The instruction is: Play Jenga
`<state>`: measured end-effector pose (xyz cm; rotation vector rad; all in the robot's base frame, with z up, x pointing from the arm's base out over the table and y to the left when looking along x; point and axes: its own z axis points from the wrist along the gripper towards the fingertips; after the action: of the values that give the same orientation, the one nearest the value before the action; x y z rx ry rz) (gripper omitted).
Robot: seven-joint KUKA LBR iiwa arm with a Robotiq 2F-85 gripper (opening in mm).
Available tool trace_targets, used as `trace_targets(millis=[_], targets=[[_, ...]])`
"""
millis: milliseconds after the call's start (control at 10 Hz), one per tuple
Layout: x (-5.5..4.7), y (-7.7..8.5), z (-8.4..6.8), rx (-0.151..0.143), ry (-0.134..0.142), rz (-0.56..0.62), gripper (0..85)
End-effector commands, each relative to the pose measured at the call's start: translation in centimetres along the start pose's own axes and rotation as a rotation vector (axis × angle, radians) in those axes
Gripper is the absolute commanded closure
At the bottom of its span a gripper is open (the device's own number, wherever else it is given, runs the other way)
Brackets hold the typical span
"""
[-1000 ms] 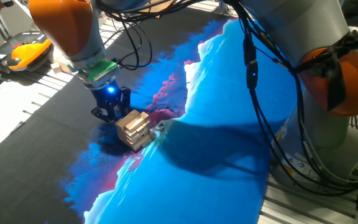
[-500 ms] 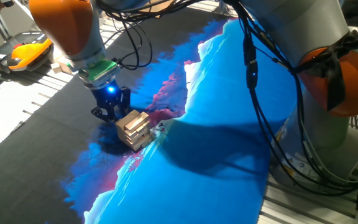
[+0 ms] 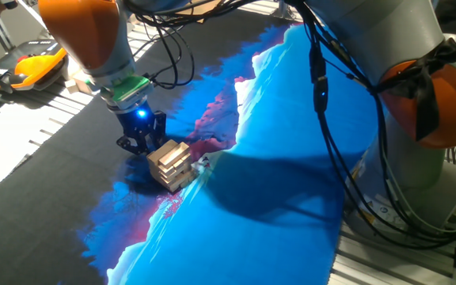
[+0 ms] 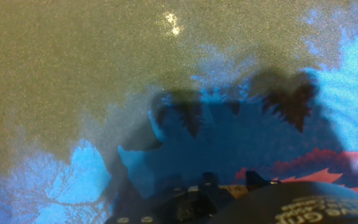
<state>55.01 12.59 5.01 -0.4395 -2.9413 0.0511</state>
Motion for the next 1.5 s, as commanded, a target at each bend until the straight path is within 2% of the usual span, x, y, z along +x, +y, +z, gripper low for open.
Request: trace_targets(millis=[0, 1400], targets=[[0.01, 0.01, 0.00, 0.000, 0.000, 0.000, 68.0], [-0.31, -0.08, -0.05, 0.012, -0.010, 0.005, 68.0]])
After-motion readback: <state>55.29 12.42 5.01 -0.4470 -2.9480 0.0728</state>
